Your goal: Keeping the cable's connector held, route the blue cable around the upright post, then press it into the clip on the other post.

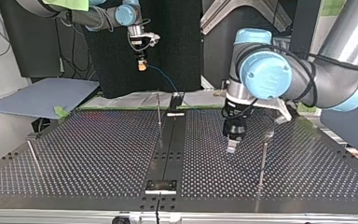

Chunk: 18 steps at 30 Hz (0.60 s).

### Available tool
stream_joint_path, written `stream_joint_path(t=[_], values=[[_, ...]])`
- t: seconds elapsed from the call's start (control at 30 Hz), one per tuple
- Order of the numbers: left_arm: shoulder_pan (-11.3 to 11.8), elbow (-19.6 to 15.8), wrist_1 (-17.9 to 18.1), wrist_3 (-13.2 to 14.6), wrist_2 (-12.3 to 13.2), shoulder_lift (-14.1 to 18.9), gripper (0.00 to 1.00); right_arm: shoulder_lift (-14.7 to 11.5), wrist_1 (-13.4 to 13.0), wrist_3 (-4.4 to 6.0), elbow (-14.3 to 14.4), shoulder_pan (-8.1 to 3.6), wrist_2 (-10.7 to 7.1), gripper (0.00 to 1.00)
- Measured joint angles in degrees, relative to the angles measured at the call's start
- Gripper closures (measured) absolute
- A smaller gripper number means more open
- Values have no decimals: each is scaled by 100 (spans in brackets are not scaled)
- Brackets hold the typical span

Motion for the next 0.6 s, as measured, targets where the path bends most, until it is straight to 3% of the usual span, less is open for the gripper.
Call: stream_joint_path(t=[0.27,0.6], values=[[-34,3,351,167,-348,-445,2,0,-4,-5,0,1,-36,100],[29,4,614,279,-534,-725,2,1,-9,-9,0,21,-59,100]])
